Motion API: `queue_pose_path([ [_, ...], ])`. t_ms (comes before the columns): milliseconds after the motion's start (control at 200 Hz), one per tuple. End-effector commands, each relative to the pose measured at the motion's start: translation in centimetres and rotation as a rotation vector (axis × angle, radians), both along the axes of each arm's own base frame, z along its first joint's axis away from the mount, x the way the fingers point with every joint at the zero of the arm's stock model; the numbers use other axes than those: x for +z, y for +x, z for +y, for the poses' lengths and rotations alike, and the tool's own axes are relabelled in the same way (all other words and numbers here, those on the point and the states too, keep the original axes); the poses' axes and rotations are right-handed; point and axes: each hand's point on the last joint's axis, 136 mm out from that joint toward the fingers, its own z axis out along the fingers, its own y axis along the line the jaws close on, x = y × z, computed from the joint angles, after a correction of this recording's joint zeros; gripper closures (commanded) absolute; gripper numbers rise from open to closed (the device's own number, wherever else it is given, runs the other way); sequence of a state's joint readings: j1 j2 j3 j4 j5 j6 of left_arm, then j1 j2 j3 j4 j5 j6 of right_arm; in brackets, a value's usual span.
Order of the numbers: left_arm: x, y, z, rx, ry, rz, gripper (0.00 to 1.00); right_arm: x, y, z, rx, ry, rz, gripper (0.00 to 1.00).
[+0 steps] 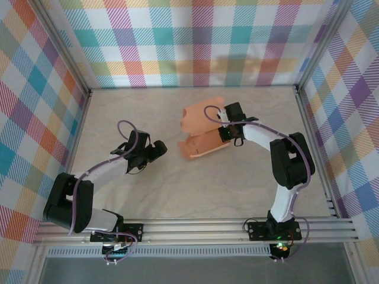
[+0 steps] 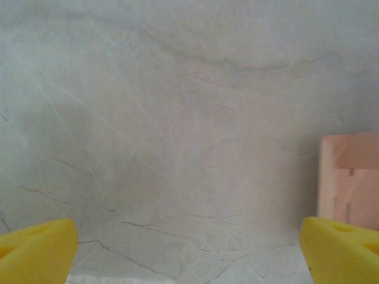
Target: Fold the paper box
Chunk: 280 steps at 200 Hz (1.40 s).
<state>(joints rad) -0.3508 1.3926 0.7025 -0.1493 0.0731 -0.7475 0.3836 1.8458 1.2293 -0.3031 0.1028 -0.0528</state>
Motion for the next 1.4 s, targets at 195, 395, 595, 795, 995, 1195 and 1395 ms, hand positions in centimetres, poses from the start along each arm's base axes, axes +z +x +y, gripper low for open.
queue_pose_path([
  [195, 2.0, 1.0, -5.3, -0.021, -0.11, -0.034, 0.1, 0.1, -1.7, -3.1, -0.352, 0.095, 0.054, 1.0],
  [395, 3.9, -0.2, -9.1, 0.015, -0.092, 0.034, 0.13, -0.5, -2.1, -4.3, -0.456, 0.079, 0.074, 1.0],
  [595, 4.3, 0.2, -13.1, 0.022, -0.132, 0.095, 0.28, -0.4, -2.2, -3.9, -0.441, 0.104, 0.076, 1.0],
  [795, 3.7, 2.1, -16.2, -0.019, -0.159, 0.126, 0.38, -0.1, -2.6, -3.7, -0.423, 0.119, 0.075, 1.0],
  [995, 2.7, 3.3, -18.6, -0.058, -0.189, 0.161, 0.41, 0.1, -2.9, -3.6, -0.414, 0.129, 0.077, 1.0],
  [1195, 1.8, 4.2, -19.7, -0.082, -0.176, 0.177, 0.42, -0.2, -3.1, -3.6, -0.408, 0.121, 0.081, 1.0],
  [1395, 1.1, 4.9, -20.3, -0.133, -0.127, 0.185, 0.47, -0.4, -3.4, -3.9, -0.399, 0.094, 0.08, 1.0],
])
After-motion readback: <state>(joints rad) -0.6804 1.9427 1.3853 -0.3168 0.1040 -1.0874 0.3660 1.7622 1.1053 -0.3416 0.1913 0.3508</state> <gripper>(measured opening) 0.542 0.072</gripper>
